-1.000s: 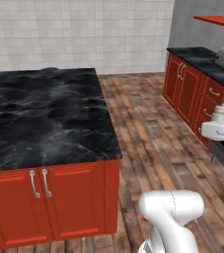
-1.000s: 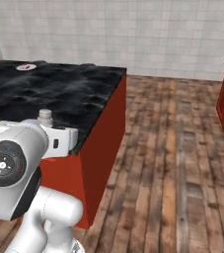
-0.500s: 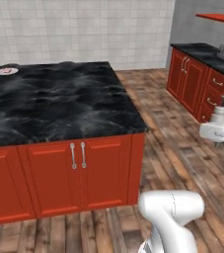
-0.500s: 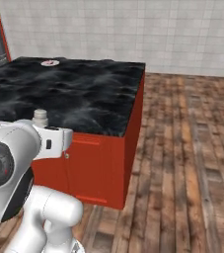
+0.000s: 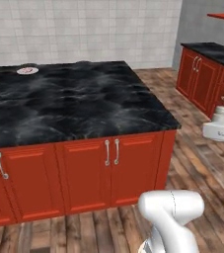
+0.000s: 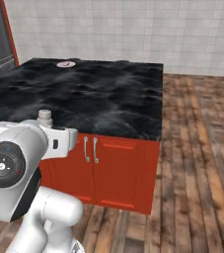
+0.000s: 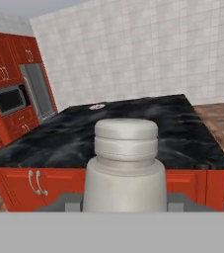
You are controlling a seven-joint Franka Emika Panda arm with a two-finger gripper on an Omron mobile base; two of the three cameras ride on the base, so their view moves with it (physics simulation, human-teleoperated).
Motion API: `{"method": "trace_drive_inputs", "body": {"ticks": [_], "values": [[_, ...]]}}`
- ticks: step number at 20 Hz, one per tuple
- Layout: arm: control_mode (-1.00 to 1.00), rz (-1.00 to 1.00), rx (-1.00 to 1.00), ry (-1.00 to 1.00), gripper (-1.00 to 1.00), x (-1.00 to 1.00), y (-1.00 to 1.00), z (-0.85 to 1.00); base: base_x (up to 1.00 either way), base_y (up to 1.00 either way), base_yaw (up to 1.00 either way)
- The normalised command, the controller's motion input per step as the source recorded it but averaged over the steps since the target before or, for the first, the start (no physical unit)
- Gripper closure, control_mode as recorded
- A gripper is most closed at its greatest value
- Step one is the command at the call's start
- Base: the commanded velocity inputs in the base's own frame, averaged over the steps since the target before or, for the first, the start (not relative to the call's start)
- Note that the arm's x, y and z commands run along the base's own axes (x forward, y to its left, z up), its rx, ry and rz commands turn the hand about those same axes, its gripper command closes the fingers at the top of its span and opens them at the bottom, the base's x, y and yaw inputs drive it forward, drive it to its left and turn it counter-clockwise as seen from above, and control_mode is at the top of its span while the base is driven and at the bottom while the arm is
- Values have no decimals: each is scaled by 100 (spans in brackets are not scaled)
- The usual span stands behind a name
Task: Retrieve the shaker from the cabinet and place it next the steak on a plate on the dining table.
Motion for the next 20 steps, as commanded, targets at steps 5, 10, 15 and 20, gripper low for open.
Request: {"method": "trace_drive_inputs", "body": {"ticks": [5, 10, 15, 20], "values": [[100, 0, 0, 0, 100, 0, 0, 0, 0, 100, 0], [100, 0, 0, 0, 100, 0, 0, 0, 0, 100, 0], [100, 0, 0, 0, 100, 0, 0, 0, 0, 100, -1], [100, 0, 0, 0, 100, 0, 0, 0, 35, 100, -18]]}}
